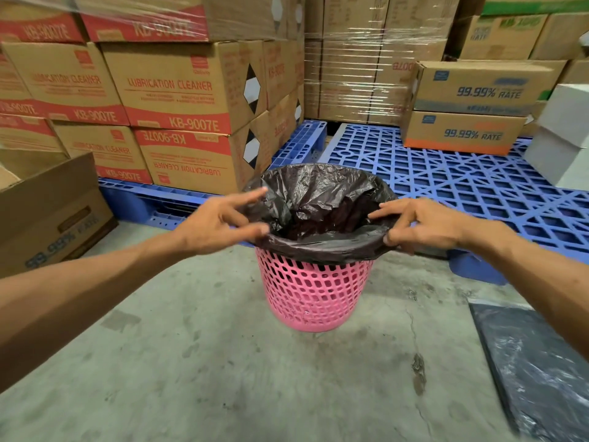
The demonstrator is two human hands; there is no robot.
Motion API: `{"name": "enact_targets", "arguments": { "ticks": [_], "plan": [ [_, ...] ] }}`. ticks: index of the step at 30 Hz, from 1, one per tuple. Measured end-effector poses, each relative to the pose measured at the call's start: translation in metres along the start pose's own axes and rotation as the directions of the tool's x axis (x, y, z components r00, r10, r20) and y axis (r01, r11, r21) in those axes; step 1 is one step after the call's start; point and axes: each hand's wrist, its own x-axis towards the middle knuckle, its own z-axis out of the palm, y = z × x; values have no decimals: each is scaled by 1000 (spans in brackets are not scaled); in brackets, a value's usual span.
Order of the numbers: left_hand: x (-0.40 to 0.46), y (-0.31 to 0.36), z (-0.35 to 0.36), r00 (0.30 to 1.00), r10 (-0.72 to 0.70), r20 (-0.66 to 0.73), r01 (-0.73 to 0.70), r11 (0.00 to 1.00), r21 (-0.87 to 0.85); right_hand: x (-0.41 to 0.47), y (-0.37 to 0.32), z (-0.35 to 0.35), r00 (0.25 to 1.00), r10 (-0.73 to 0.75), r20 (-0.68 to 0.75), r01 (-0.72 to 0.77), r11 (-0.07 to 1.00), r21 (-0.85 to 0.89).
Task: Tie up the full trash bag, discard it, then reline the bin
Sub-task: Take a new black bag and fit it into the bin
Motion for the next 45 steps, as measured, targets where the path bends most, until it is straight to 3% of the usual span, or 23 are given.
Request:
{"name": "enact_targets", "arguments": {
  "ticks": [2,4,5,7,8,10,13,17,23,26,29,32,34,36,38,40,42,43,44,45],
  "plan": [
    [10,7,-12,946,27,-322,-10,999,53,5,-13,-18,978,-38,-207,-2,982,-190],
    [22,12,-19,880,117,-461,-31,982,188,12,-27,-30,926,-124,-356,57,979,-193],
    [27,14,-19,912,99,-399,-17,979,205,15,-34,-32,935,-118,-335,96,992,-82],
    [28,14,-5,996,-36,-76,49,983,178,22,-51,-24,987,-102,-121,110,992,64],
    [26,11,6,993,-90,72,77,984,164,25,-56,-15,994,-105,-21,106,993,46],
    [21,3,30,979,-103,179,71,982,174,27,-59,9,989,-129,72,125,990,58],
    [16,-15,46,993,-47,109,29,987,157,26,-50,34,991,-132,-21,133,970,202],
    [10,-23,51,999,-15,34,13,998,59,23,-41,48,962,-171,-214,194,977,92],
    [4,-20,56,999,-31,-8,31,999,28,26,-35,62,840,-314,-442,331,943,-42],
    [2,-21,57,1000,-7,-7,7,996,94,23,-35,62,825,-400,-398,370,916,-154],
    [3,-24,55,1000,9,15,-12,974,227,23,-36,58,865,-460,-200,361,847,-390],
    [5,-20,44,995,8,104,-50,914,403,29,-40,43,950,-308,49,304,882,-359],
    [7,-17,27,975,85,203,-187,805,563,27,-52,21,967,-165,194,186,978,-94],
    [10,-12,11,953,200,228,-302,685,663,27,-63,-2,980,-116,163,87,981,173],
    [23,-5,-4,927,353,129,-332,607,722,38,-71,-20,996,-61,64,50,986,159],
    [47,5,-6,921,386,58,-297,597,745,60,-72,-21,992,70,101,-67,997,-33],
    [78,11,-1,935,307,178,-343,651,677,84,-69,-8,923,261,283,-207,956,-206],
    [92,12,5,936,185,300,-337,719,608,94,-68,1,845,354,400,-234,918,-319],
    [102,16,12,892,-14,452,-270,785,558,99,-67,10,742,450,496,-240,870,-431],
    [111,17,21,770,-263,582,-178,786,591,102,-65,18,651,525,548,-212,819,-533]
  ]
}}
